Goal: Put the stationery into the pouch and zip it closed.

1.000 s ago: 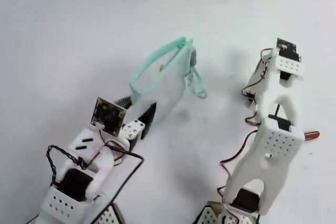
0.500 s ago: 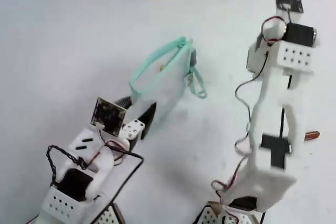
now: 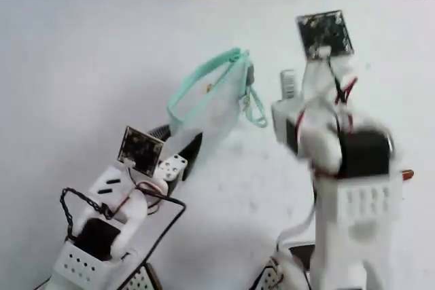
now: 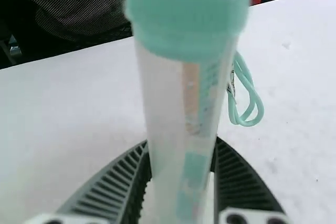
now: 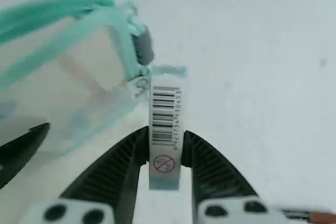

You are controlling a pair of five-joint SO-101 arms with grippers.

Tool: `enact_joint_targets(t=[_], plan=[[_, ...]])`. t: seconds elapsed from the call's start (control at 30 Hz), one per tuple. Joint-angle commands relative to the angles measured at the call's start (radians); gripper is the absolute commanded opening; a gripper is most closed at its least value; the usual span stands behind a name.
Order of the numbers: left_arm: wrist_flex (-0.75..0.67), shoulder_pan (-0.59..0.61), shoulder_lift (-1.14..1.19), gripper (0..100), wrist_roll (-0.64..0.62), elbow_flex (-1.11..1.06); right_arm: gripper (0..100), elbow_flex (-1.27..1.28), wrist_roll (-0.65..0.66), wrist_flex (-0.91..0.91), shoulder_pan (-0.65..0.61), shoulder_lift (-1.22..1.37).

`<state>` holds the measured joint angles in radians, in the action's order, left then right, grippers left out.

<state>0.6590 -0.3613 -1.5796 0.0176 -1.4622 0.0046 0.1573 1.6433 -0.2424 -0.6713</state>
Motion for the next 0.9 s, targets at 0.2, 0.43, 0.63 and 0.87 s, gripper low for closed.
enact_joint_targets(t=[0.2, 0.43, 0.63, 0.87], plan=[[-0.015, 0.001, -0.015, 17, -0.012, 0.046, 1.7, -0.060, 0.025, -0.154, -0.321, -0.056], [-0.015, 0.001, -0.015, 17, -0.011, 0.046, 1.7, 0.021, 0.032, -0.351, -0.371, -0.050], [-0.018, 0.002, -0.015, 17, -0.009, 0.046, 1.7, 0.089, 0.032, -0.495, -0.378, -0.028], [-0.021, 0.004, -0.015, 17, -0.009, 0.046, 1.7, 0.095, 0.025, -0.519, -0.401, 0.120]])
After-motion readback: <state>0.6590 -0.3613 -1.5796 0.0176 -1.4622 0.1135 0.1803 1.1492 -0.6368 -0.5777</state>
